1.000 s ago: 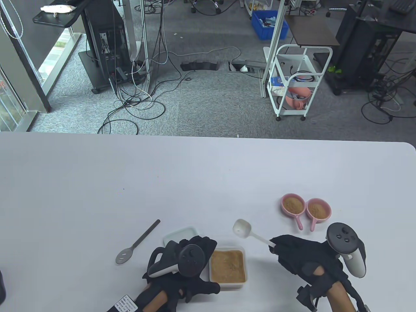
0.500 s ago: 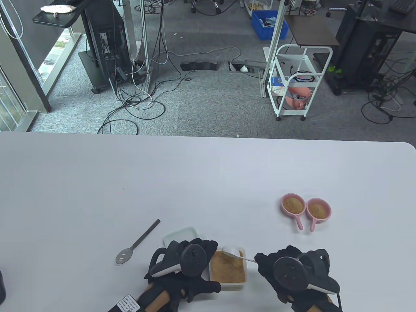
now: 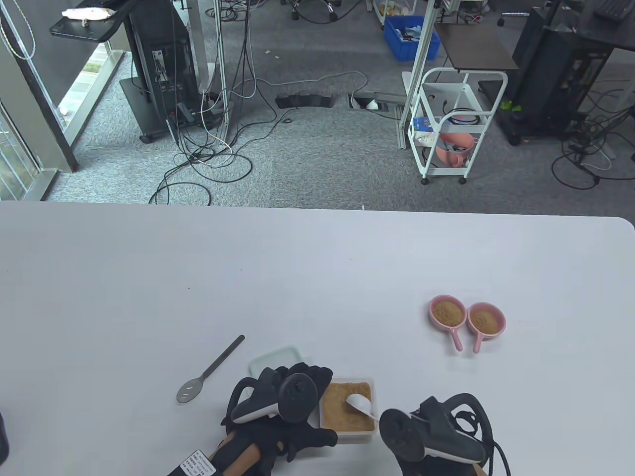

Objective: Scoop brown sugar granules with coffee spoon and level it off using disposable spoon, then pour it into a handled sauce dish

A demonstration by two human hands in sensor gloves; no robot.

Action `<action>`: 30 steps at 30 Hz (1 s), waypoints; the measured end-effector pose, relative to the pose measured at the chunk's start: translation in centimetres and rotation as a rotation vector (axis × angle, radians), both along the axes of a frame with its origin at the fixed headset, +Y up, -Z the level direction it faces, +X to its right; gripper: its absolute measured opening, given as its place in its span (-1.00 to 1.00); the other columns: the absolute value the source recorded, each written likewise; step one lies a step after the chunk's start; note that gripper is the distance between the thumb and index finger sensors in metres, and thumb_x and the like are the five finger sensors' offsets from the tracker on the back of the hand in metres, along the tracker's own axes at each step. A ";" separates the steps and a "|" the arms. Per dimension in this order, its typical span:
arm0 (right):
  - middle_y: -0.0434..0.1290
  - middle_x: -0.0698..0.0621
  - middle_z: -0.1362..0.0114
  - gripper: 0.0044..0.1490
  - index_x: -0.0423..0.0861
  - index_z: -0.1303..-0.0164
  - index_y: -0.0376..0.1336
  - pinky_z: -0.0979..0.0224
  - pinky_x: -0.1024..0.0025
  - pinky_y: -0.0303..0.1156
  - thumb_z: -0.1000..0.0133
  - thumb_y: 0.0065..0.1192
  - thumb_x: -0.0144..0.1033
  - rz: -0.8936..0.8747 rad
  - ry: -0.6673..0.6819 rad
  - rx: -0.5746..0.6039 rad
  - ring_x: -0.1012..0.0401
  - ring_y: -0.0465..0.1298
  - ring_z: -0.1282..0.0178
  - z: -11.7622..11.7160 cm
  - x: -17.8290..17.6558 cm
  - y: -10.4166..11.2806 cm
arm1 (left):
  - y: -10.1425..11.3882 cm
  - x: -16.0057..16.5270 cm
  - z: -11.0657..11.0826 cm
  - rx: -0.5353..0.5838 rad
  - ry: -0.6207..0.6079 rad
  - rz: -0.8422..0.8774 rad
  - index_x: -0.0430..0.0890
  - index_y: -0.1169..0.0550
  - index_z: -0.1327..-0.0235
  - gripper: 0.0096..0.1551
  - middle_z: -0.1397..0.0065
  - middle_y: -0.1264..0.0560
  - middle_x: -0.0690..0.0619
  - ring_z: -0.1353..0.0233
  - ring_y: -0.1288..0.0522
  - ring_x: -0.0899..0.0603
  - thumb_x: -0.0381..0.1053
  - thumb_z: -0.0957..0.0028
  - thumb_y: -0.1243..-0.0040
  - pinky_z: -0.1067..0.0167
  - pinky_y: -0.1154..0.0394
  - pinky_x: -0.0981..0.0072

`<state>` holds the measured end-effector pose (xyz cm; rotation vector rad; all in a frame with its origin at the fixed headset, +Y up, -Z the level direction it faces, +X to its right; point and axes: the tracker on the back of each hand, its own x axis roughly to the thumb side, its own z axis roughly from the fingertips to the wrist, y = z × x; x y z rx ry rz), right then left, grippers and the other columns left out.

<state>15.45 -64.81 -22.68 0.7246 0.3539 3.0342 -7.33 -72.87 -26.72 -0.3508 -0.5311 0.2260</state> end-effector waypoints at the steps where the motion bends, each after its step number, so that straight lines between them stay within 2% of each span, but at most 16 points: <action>1: 0.70 0.11 0.50 -0.45 -0.18 -0.06 0.58 0.33 0.18 0.59 0.01 0.48 -0.12 -0.045 -0.017 -0.043 0.25 0.58 0.79 -0.5 0.5 -0.1 | 0.0 0.0 0.0 0.000 0.000 0.000 0.10 0.09 -0.69 0.37 -0.78 -0.03 0.08 -0.81 -0.06 -0.26 0.72 0.28 -0.07 -0.64 0.01 -0.20; 4: 0.69 0.12 0.50 -0.45 -0.20 -0.05 0.58 0.35 0.19 0.59 -0.01 0.46 -0.11 -0.213 -0.093 -0.240 0.26 0.58 0.80 -2.4 2.9 -0.8 | 0.0 0.0 0.0 -0.002 0.001 0.002 0.10 0.09 -0.69 0.37 -0.78 -0.03 0.08 -0.81 -0.06 -0.26 0.71 0.29 -0.07 -0.64 0.01 -0.20; 8: 0.69 0.13 0.50 -0.45 -0.21 -0.06 0.57 0.35 0.19 0.59 -0.03 0.44 -0.11 -0.409 -0.166 -0.491 0.26 0.58 0.80 -4.5 5.6 -2.9 | 0.0 0.0 0.0 -0.003 0.001 0.005 0.10 0.09 -0.69 0.37 -0.78 -0.03 0.08 -0.81 -0.06 -0.26 0.71 0.29 -0.07 -0.64 0.01 -0.20; 17: 0.68 0.15 0.48 -0.45 -0.24 -0.05 0.55 0.35 0.19 0.59 -0.07 0.36 -0.11 -0.661 -0.285 -0.856 0.27 0.58 0.80 -6.3 7.6 -7.5 | -0.1 0.1 0.0 -0.006 -0.001 0.010 0.09 0.09 -0.69 0.37 -0.78 -0.03 0.07 -0.81 -0.06 -0.26 0.70 0.28 -0.07 -0.64 0.01 -0.20; 21: 0.67 0.15 0.47 -0.45 -0.23 -0.05 0.53 0.34 0.18 0.58 -0.08 0.32 -0.10 -0.720 -0.314 -0.940 0.27 0.58 0.78 -6.6 7.8 -8.9 | -0.1 0.1 0.0 -0.008 0.000 0.011 0.10 0.10 -0.69 0.37 -0.78 -0.03 0.07 -0.81 -0.06 -0.26 0.70 0.28 -0.07 -0.64 0.01 -0.20; 30: 0.66 0.16 0.42 -0.45 -0.20 -0.07 0.52 0.25 0.16 0.57 -0.09 0.28 -0.09 -0.776 -0.317 -0.987 0.24 0.59 0.71 -6.9 7.8 -10.3 | -0.1 0.0 0.0 -0.009 0.000 0.012 0.10 0.10 -0.69 0.37 -0.78 -0.03 0.08 -0.81 -0.06 -0.26 0.71 0.28 -0.07 -0.64 0.01 -0.20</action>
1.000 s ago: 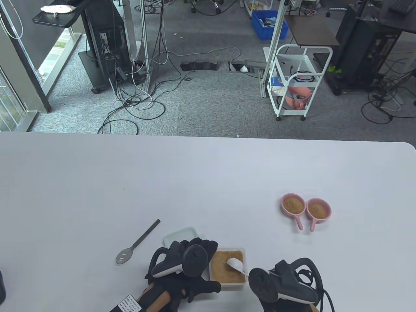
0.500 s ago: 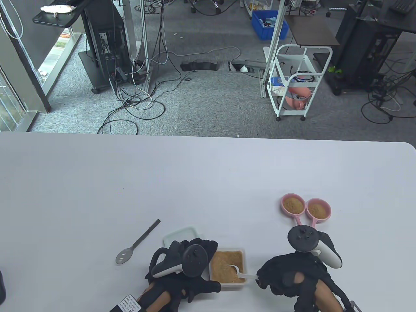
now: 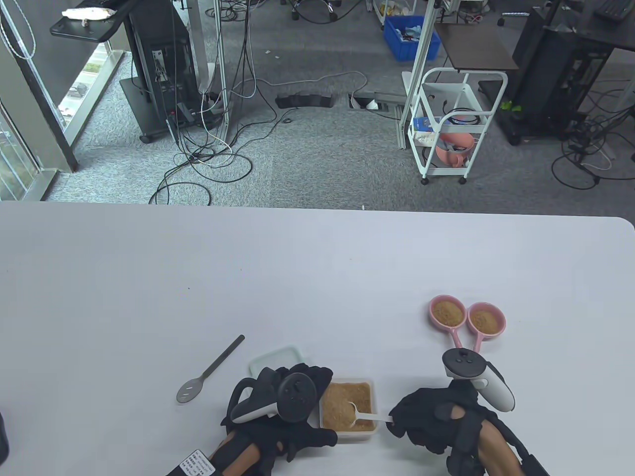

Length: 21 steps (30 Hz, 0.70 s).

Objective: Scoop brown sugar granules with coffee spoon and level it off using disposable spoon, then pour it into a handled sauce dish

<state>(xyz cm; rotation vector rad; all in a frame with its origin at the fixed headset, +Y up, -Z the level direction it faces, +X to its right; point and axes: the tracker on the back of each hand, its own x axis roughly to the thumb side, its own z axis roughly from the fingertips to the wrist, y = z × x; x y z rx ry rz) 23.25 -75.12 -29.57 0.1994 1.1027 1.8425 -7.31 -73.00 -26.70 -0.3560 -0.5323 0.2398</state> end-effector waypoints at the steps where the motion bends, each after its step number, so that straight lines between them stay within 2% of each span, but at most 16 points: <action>1: 0.66 0.16 0.41 -0.45 -0.19 -0.07 0.52 0.23 0.15 0.56 -0.09 0.27 -0.09 -0.006 0.005 -0.004 0.24 0.59 0.70 -0.1 0.0 -0.1 | 0.0 0.0 0.0 0.001 0.000 0.000 0.10 0.10 -0.69 0.37 -0.78 -0.03 0.08 -0.81 -0.06 -0.26 0.71 0.28 -0.06 -0.64 0.01 -0.20; 21: 0.64 0.09 0.29 -0.46 -0.13 -0.14 0.50 0.01 0.03 0.49 -0.10 0.26 -0.11 -0.056 -0.007 0.011 0.12 0.60 0.51 -0.6 1.5 -0.1 | -0.1 -0.2 0.0 -0.006 0.002 0.012 0.11 0.12 -0.68 0.37 -0.78 -0.02 0.09 -0.81 -0.05 -0.26 0.71 0.28 -0.05 -0.65 0.02 -0.19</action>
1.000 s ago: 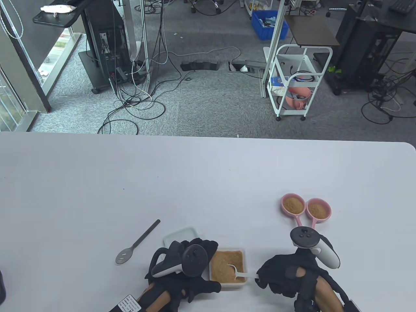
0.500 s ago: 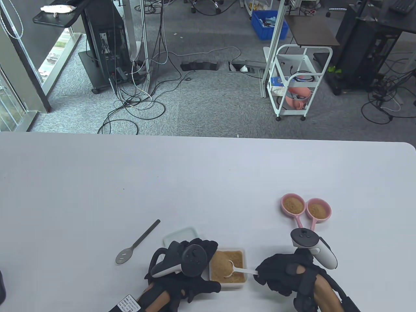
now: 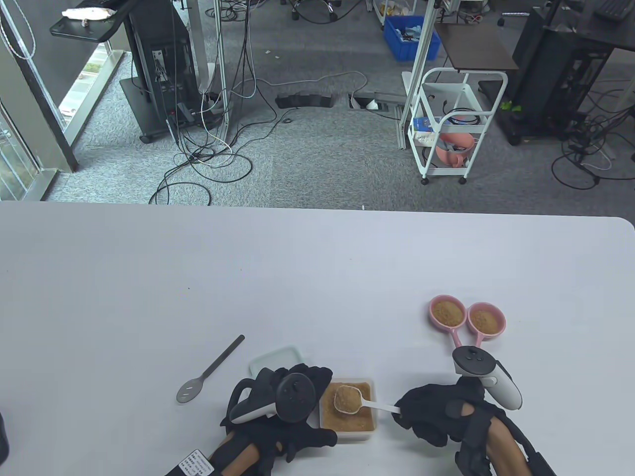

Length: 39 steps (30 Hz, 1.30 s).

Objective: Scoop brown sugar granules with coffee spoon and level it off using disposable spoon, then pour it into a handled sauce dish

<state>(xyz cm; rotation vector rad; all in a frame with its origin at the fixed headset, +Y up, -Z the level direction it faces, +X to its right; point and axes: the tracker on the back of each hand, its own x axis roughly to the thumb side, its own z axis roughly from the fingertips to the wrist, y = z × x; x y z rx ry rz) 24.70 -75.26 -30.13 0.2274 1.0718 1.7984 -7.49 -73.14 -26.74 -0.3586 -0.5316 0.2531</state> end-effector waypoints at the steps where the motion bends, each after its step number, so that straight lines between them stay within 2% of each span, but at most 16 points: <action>1: 0.64 0.09 0.29 -0.47 -0.13 -0.14 0.50 0.01 0.03 0.49 -0.10 0.26 -0.11 0.001 0.001 0.001 0.12 0.60 0.50 0.0 0.0 0.0 | 0.0 0.0 0.0 0.000 0.000 0.000 0.11 0.12 -0.68 0.37 -0.78 -0.02 0.09 -0.81 -0.05 -0.26 0.72 0.29 -0.05 -0.65 0.02 -0.19; 16: 0.64 0.08 0.28 -0.47 -0.13 -0.15 0.50 0.00 0.02 0.48 -0.10 0.26 -0.11 -0.001 0.000 0.014 0.11 0.60 0.49 -0.1 0.1 0.0 | 0.1 -0.2 0.0 0.005 -0.001 0.013 0.13 0.14 -0.67 0.37 -0.79 0.02 0.10 -0.82 -0.03 -0.26 0.72 0.29 -0.03 -0.65 0.03 -0.20; 21: 0.64 0.08 0.27 -0.47 -0.13 -0.15 0.50 0.00 0.01 0.48 -0.10 0.26 -0.11 -0.003 -0.005 0.021 0.11 0.60 0.48 -0.1 0.2 0.0 | 1.7 -1.2 -0.2 0.046 0.031 0.093 0.14 0.12 -0.67 0.36 -0.79 0.00 0.11 -0.81 -0.04 -0.25 0.72 0.30 -0.03 -0.65 0.02 -0.19; 24: 0.64 0.08 0.27 -0.47 -0.13 -0.16 0.49 -0.01 0.01 0.48 -0.10 0.26 -0.11 -0.005 -0.011 0.028 0.11 0.60 0.48 -0.2 0.2 0.0 | 3.7 -3.1 -0.4 0.132 0.110 0.150 0.16 0.04 -0.68 0.31 -0.78 -0.06 0.12 -0.80 -0.11 -0.24 0.71 0.29 -0.05 -0.65 -0.02 -0.18; 27: 0.64 0.08 0.27 -0.47 -0.13 -0.16 0.49 -0.01 0.01 0.48 -0.10 0.26 -0.11 -0.014 -0.016 0.032 0.11 0.60 0.48 -0.2 0.2 0.0 | 5.5 -6.0 -0.7 0.204 0.234 0.159 0.22 -0.17 -0.65 0.15 -0.73 -0.20 0.17 -0.75 -0.24 -0.21 0.64 0.24 -0.14 -0.64 -0.12 -0.15; 31: 0.64 0.07 0.26 -0.47 -0.13 -0.16 0.49 -0.01 0.01 0.48 -0.10 0.27 -0.11 -0.021 -0.015 0.035 0.10 0.60 0.48 -0.2 0.2 0.1 | 6.8 -9.9 -1.2 0.306 0.435 0.101 0.26 -0.41 -0.50 -0.07 -0.56 -0.41 0.24 -0.61 -0.45 -0.13 0.55 0.20 -0.25 -0.60 -0.26 -0.11; 35: 0.64 0.07 0.26 -0.47 -0.13 -0.16 0.49 -0.01 0.01 0.48 -0.10 0.27 -0.11 -0.020 -0.014 0.038 0.10 0.60 0.47 -0.2 0.2 0.1 | 7.1 -13.0 -1.8 0.353 0.594 0.016 0.29 -0.53 -0.35 -0.21 -0.42 -0.52 0.27 -0.49 -0.55 -0.08 0.50 0.20 -0.32 -0.55 -0.34 -0.07; 39: 0.64 0.07 0.26 -0.47 -0.13 -0.16 0.49 -0.02 0.01 0.48 -0.10 0.27 -0.11 -0.019 -0.012 0.044 0.10 0.60 0.47 -0.2 0.2 0.1 | 6.0 -15.1 -2.7 0.312 0.682 -0.076 0.29 -0.59 -0.26 -0.29 -0.35 -0.57 0.28 -0.43 -0.60 -0.07 0.47 0.20 -0.36 -0.53 -0.38 -0.06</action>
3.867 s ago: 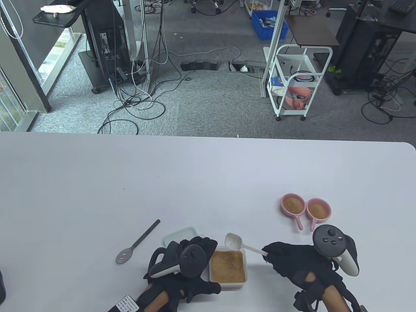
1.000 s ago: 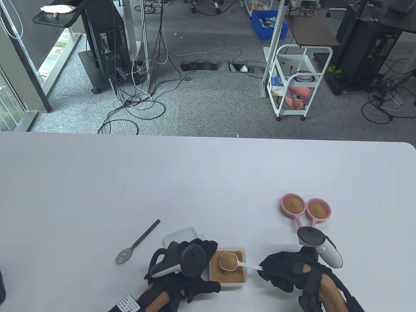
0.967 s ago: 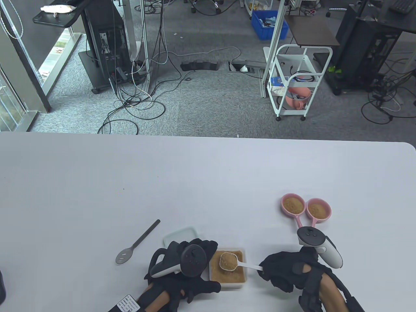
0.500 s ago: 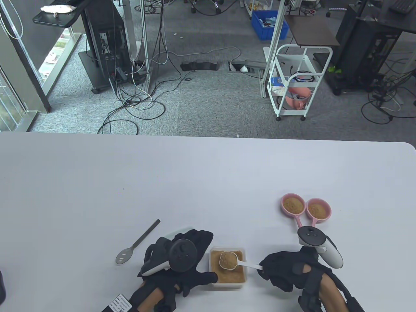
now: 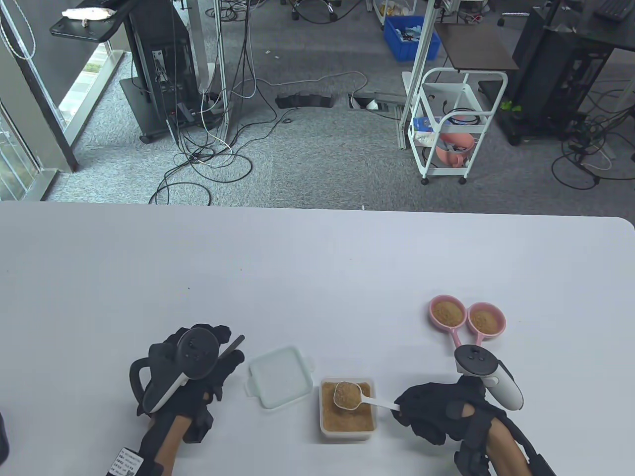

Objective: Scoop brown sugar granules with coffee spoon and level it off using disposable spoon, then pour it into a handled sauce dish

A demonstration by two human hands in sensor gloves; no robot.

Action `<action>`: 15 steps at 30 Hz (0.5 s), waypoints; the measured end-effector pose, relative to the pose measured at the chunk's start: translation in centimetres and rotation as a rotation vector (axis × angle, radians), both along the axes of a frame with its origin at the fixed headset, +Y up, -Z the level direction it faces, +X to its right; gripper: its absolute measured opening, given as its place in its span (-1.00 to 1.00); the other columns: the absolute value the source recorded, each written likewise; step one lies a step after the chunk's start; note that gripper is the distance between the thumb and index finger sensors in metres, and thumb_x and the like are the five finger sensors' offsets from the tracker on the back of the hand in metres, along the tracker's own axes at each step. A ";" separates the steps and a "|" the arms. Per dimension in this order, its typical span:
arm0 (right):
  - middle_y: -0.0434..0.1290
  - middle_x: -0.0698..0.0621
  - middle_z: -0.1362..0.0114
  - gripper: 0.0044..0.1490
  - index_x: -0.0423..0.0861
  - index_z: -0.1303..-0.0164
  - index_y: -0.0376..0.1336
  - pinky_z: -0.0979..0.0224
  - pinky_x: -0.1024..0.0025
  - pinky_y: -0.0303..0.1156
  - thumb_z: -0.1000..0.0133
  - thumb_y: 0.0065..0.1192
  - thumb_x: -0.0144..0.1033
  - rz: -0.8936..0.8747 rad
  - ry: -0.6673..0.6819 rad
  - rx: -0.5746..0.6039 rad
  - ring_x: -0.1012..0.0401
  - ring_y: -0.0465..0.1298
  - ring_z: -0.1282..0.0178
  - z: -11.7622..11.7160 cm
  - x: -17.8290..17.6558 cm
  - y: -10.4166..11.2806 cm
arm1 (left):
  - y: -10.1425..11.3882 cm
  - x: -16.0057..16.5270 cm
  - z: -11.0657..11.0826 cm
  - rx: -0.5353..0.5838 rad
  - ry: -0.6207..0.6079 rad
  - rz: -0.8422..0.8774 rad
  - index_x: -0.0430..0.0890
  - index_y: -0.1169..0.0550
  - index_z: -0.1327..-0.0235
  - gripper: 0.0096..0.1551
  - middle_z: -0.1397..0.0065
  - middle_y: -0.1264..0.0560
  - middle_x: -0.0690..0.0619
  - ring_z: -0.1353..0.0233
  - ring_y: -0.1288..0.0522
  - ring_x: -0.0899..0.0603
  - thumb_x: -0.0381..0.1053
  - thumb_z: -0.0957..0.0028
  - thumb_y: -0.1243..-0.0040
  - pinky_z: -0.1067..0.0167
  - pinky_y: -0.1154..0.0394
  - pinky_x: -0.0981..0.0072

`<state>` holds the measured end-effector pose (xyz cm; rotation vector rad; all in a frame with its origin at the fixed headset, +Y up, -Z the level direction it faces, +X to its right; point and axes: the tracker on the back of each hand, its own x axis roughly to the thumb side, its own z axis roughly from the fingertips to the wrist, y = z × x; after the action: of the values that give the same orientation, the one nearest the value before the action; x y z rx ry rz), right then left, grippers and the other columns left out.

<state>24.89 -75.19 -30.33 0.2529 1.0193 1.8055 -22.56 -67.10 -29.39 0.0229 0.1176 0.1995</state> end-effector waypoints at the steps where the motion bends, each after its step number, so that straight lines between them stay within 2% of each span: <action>1: 0.64 0.07 0.26 -0.46 -0.13 -0.16 0.49 -0.02 0.01 0.48 -0.10 0.27 -0.11 -0.001 0.000 0.001 0.10 0.60 0.47 0.0 0.0 0.0 | -0.4 -0.3 -0.2 -0.021 0.014 -0.017 0.29 -0.61 -0.24 -0.30 -0.33 -0.58 0.28 -0.42 -0.61 -0.06 0.47 0.20 -0.37 -0.52 -0.38 -0.06; 10: 0.64 0.07 0.26 -0.46 -0.13 -0.16 0.49 -0.02 0.01 0.48 -0.11 0.27 -0.11 0.001 0.001 0.007 0.10 0.60 0.47 0.0 0.0 0.0 | -3.6 -1.3 -1.7 -0.222 0.114 -0.188 0.27 -0.66 -0.15 -0.36 -0.27 -0.61 0.28 -0.37 -0.63 -0.05 0.46 0.21 -0.38 -0.50 -0.40 -0.07; 15: 0.64 0.07 0.26 -0.46 -0.13 -0.16 0.49 -0.02 0.00 0.48 -0.11 0.27 -0.11 0.006 0.003 0.010 0.10 0.60 0.47 0.1 0.0 0.0 | -4.7 -1.1 -2.1 -0.261 0.117 -0.223 0.27 -0.67 -0.14 -0.37 -0.28 -0.61 0.28 -0.39 -0.62 -0.06 0.46 0.20 -0.37 -0.51 -0.39 -0.07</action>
<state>24.89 -75.16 -30.27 0.2590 1.0147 1.8159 -23.62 -71.82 -31.49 -0.2120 0.2553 -0.0411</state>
